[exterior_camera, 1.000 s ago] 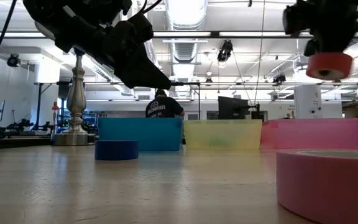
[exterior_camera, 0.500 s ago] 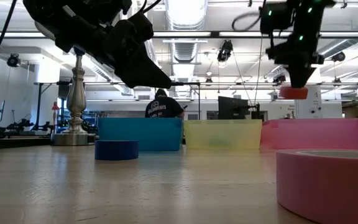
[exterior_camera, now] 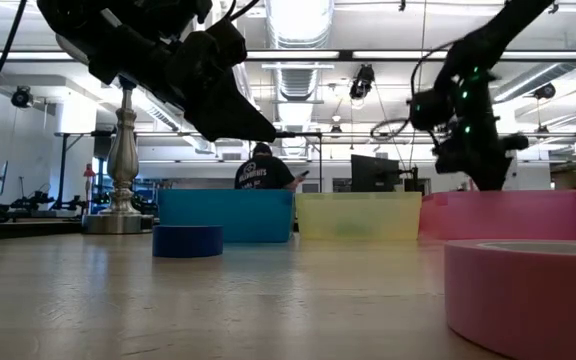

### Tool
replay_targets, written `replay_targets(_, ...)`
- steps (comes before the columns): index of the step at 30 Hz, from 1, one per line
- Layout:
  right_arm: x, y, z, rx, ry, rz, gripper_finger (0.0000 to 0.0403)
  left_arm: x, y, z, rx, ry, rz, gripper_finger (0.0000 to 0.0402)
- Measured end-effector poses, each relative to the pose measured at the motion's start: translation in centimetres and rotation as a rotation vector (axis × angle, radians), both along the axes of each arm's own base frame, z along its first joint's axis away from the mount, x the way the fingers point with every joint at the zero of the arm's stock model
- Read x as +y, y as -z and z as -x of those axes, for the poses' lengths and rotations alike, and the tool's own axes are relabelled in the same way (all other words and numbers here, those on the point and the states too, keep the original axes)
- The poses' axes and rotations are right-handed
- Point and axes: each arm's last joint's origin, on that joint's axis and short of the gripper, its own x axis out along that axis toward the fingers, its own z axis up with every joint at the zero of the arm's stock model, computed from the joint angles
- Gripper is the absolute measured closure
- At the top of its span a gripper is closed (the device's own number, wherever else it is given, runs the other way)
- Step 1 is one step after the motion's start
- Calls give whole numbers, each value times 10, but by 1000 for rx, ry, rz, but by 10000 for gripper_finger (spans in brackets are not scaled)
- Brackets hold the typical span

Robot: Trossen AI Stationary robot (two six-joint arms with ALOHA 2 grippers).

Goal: Pick and place Stapler, Stapler remover, tape
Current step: Put the right orange tape on the pink bin, then put the blue tape on the pink bin

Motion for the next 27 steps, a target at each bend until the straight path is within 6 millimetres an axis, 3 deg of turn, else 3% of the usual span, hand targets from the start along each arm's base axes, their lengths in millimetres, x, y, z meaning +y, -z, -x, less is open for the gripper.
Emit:
replay_targets(12, -19, 37, -3, 83, -33, -100, 347, 0, 0, 0, 0, 1, 1, 289)
replay_targets(27, -19, 24, -3, 66, -82, -27, 260, 0, 0, 0, 0, 1, 1, 289)
